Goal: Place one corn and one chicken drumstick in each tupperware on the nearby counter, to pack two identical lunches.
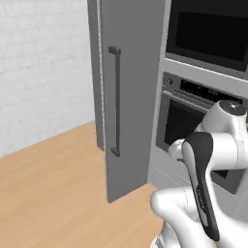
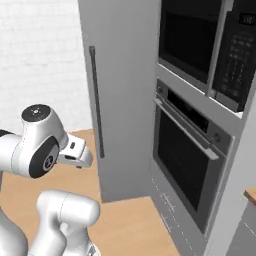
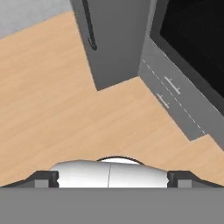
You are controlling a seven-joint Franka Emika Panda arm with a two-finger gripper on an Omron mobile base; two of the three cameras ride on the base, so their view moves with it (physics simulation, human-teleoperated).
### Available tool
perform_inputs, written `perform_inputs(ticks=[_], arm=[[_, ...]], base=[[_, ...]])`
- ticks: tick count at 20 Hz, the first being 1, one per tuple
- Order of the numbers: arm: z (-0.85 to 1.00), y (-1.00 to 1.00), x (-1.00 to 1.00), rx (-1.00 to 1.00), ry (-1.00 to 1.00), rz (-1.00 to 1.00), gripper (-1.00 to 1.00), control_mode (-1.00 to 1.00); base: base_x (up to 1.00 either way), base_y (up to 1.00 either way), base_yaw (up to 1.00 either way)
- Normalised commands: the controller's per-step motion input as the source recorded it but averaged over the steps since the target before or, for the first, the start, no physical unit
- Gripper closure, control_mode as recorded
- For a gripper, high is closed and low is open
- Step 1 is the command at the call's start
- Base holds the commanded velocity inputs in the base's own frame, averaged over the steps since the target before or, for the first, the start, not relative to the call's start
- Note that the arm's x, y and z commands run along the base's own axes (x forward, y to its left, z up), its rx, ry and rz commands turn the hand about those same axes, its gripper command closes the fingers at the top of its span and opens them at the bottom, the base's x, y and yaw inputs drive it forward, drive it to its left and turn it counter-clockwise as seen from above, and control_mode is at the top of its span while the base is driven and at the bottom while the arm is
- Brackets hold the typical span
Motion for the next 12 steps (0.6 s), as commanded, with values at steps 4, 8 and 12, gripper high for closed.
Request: perform_inputs(ticks=[4,8,12], arm=[[0.0,0.0,0.0,0.0,0.0,0.0,-1.0,1.0],[0.0,0.0,0.0,0.0,0.0,0.0,-1.0,1.0],[0.0,0.0,0.0,0.0,0.0,0.0,-1.0,1.0]], base=[[0.0,0.27,0.98],[0.26,0.34,0.84],[0.66,0.41,0.53]])
